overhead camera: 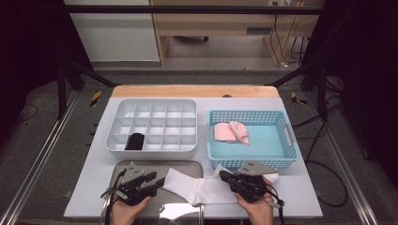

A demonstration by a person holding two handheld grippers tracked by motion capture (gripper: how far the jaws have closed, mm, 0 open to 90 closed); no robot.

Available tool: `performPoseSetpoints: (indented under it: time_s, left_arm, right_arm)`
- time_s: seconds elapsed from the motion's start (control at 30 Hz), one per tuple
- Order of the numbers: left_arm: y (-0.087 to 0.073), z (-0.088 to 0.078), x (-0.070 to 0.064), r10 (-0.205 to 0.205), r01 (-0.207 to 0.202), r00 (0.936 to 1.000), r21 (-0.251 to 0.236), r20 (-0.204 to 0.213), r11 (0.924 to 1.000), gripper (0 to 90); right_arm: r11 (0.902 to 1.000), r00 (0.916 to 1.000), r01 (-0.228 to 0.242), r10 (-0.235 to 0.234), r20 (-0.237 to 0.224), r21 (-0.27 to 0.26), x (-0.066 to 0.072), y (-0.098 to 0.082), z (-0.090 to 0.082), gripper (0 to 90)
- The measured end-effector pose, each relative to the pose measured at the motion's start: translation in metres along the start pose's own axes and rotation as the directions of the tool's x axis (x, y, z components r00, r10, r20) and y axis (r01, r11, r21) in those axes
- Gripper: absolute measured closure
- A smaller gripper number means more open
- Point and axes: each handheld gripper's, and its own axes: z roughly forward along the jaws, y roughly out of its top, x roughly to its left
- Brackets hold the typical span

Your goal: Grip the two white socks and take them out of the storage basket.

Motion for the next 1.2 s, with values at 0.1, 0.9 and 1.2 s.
performPoseSetpoints:
  time_s: [0.1,0.9,1.2]
  left_arm:
    - [0.0,-0.001,0.0,0.002,-0.002,1.0,-0.003,0.005,1.0,54.3]
    - [0.039,0.027,-0.056,0.116,-0.12,0.9857,0.026,0.122,0.9924,55.8]
    - [0.044,0.074,-0.086,0.13,-0.147,0.979,0.103,0.157,0.9837,58.8]
  right_arm:
    - [0.9978,0.9999,0.011,-0.01,-0.008,0.065,0.005,-0.006,0.025,88.0]
    - [0.9991,0.9699,-0.043,0.04,0.24,0.006,-0.043,-0.028,-0.034,58.8]
    - [0.9984,0.9506,-0.054,0.057,0.305,-0.017,-0.056,-0.04,-0.051,51.3]
